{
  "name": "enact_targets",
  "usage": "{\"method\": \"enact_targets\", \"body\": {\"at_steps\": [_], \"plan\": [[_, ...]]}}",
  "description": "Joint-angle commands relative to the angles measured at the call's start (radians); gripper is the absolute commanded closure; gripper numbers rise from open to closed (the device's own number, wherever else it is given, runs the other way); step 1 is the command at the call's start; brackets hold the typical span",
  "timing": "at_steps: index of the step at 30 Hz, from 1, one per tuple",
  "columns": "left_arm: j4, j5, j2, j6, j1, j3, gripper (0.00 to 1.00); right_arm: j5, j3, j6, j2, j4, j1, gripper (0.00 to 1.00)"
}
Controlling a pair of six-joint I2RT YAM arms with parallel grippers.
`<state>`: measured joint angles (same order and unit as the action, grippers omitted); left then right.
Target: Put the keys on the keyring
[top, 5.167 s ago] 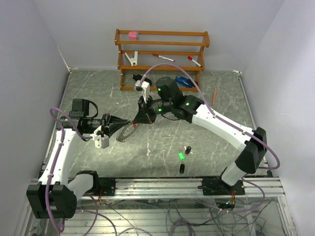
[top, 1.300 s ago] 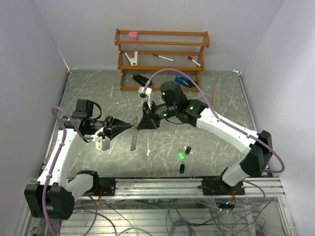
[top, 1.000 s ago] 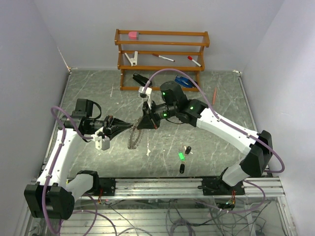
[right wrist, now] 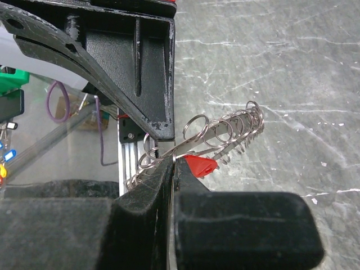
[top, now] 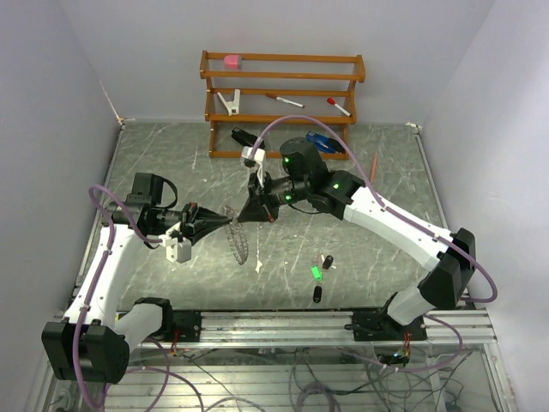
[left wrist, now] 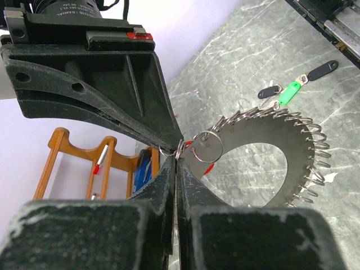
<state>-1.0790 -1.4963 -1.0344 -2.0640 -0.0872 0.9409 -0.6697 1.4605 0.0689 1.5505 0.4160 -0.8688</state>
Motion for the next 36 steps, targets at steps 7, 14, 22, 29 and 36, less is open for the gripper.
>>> {"method": "enact_targets", "body": {"at_steps": [7,14,22,29,36], "plan": [[-0.009,-0.093,0.006,-0.647,-0.009,0.013,0.93,-0.051,-0.001,-0.002,-0.029,-0.012,0.003,1.00],[-0.018,-0.092,0.007,-0.647,-0.011,0.026,0.93,-0.064,-0.013,-0.012,-0.025,0.000,0.004,1.00],[-0.020,-0.093,0.009,-0.647,-0.014,0.026,0.93,-0.070,-0.016,-0.011,-0.022,0.005,0.003,1.00],[-0.005,-0.093,0.009,-0.647,-0.014,0.013,0.93,-0.071,-0.010,-0.001,-0.026,0.012,0.002,1.00],[0.014,-0.091,0.008,-0.647,-0.014,-0.003,0.93,-0.079,0.012,0.008,-0.028,0.015,0.004,1.00]]}}
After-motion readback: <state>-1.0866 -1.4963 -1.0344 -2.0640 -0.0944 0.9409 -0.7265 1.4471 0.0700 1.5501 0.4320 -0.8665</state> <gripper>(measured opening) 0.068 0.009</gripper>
